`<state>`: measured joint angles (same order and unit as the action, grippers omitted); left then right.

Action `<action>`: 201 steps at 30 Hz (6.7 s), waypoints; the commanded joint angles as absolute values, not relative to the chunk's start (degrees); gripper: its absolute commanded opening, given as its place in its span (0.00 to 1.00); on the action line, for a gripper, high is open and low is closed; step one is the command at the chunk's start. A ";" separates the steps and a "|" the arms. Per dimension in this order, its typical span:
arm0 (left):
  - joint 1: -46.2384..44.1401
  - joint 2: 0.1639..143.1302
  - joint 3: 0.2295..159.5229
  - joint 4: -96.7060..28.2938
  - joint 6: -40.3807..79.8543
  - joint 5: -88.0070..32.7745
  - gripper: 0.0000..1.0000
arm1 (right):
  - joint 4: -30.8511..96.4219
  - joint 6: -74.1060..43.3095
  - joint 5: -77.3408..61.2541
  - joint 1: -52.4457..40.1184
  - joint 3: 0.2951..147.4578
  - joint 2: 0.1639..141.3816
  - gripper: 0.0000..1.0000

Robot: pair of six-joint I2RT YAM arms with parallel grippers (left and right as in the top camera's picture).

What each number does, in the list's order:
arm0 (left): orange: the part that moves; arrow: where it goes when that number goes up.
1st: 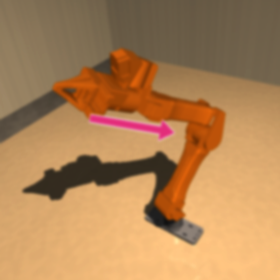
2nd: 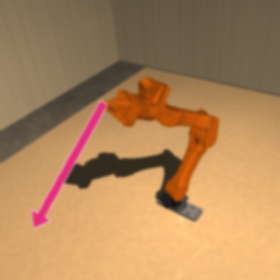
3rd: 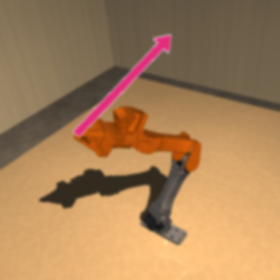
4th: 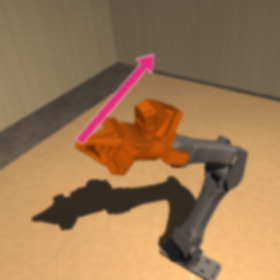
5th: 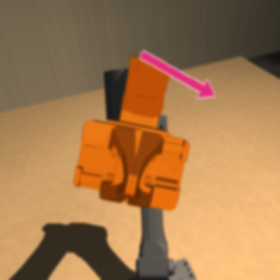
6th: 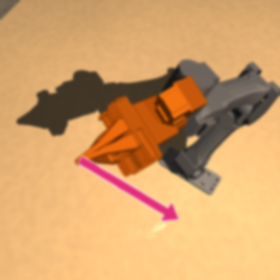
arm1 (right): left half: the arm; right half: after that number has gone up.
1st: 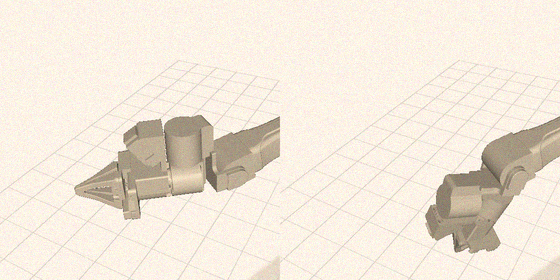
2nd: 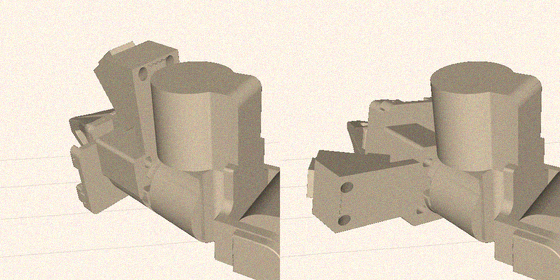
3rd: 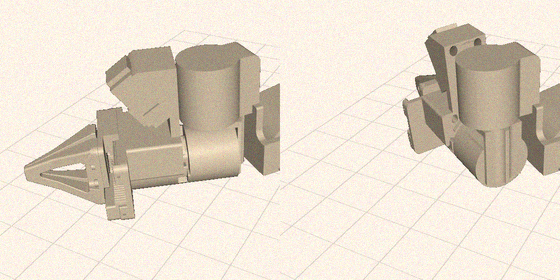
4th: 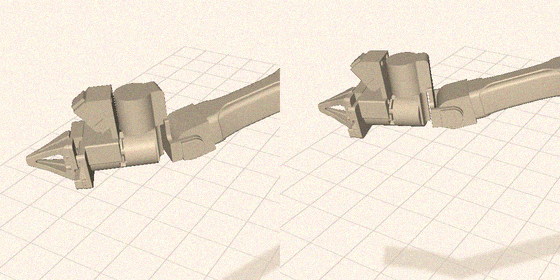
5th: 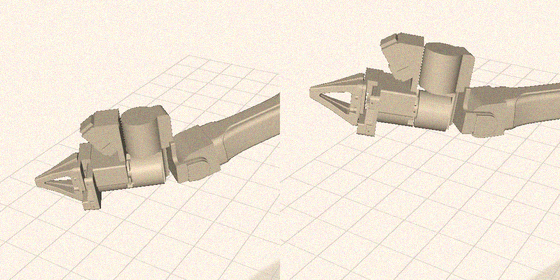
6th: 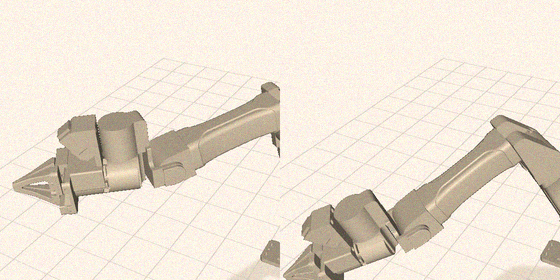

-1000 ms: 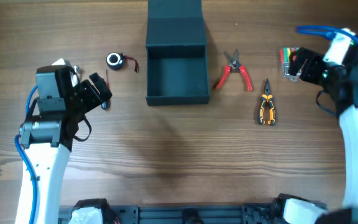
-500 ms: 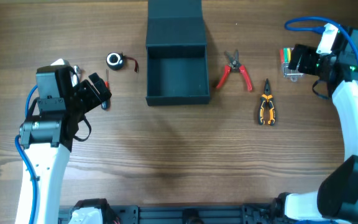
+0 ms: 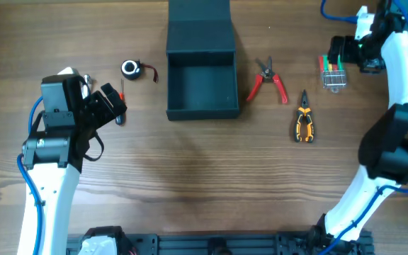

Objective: Pack container
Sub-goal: 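Move the right gripper to the clear case of colored screwdrivers and grasp it, then carry the screwdriver case into the green box and release it, then move the right gripper to the orange needle-nose pliers and grasp them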

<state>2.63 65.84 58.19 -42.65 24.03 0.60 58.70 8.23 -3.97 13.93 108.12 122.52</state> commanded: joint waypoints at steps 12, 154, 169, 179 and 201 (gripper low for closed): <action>2.50 65.91 59.27 -42.52 22.70 1.17 1.00 | 55.77 13.34 -4.38 14.15 109.32 134.02 0.99; 2.50 65.91 59.27 -42.74 22.70 1.17 1.00 | 68.23 -7.44 -10.11 11.46 104.05 107.18 0.97; 2.50 65.91 59.27 -42.74 22.70 1.17 1.00 | 56.01 -5.74 -8.97 2.96 78.52 107.28 0.93; 2.50 65.91 59.27 -42.74 22.70 1.17 1.00 | 52.47 -7.20 -4.29 2.96 69.67 107.28 0.87; 2.50 65.91 59.27 -42.74 22.70 1.17 1.00 | 50.35 -0.08 -5.61 3.07 67.42 107.26 0.84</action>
<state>2.63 65.84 58.19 -42.89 24.01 0.60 50.26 -2.52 -4.71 2.94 67.79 106.56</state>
